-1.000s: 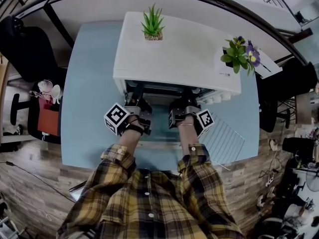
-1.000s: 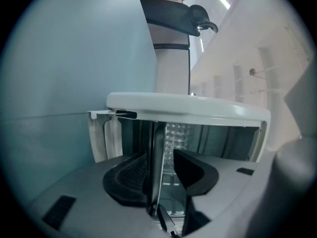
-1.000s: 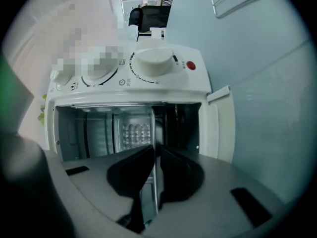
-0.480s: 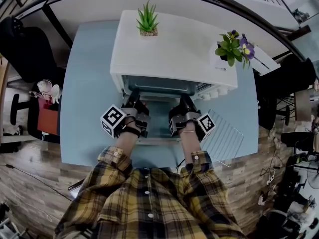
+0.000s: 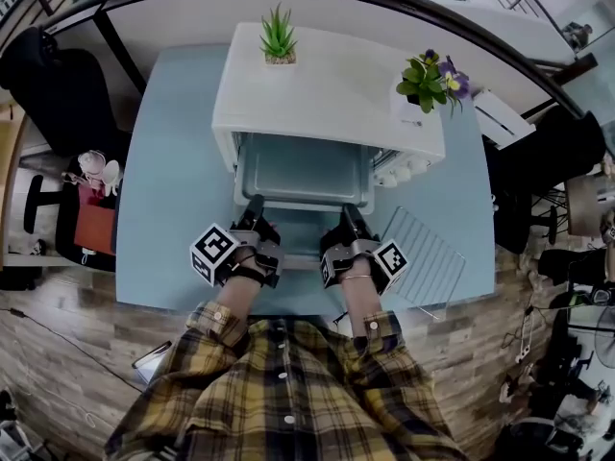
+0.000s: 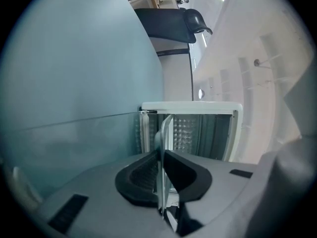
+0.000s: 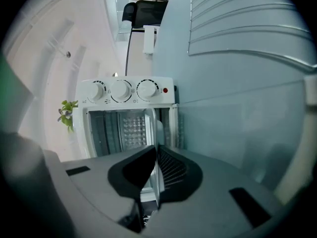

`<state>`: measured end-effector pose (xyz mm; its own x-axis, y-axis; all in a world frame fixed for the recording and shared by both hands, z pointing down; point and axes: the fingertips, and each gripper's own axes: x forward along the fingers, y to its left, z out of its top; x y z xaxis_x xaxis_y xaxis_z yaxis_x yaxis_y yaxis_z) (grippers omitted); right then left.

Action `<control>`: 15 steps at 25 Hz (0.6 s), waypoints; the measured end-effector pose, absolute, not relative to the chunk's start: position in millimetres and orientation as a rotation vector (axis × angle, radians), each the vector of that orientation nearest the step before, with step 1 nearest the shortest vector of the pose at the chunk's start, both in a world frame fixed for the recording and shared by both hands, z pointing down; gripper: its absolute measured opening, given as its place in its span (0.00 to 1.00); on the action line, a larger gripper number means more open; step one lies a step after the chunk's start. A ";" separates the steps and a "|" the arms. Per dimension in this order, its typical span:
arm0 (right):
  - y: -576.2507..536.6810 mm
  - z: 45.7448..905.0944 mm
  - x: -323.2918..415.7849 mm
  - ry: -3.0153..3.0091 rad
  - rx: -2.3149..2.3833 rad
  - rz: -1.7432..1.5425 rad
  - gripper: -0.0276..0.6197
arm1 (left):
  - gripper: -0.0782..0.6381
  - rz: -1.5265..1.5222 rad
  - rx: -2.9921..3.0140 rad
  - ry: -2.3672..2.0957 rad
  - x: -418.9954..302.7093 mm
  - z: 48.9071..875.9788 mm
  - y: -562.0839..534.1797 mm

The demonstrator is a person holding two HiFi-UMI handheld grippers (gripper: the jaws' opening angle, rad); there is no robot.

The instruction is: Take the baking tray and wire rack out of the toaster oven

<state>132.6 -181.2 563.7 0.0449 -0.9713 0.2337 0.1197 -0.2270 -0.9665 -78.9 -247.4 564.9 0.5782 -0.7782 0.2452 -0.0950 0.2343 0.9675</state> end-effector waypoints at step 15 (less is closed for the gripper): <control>-96.3 541.4 111.5 1.041 -1.298 -1.432 0.09 | 0.16 -0.621 1.198 -0.873 -102.0 555.0 -156.0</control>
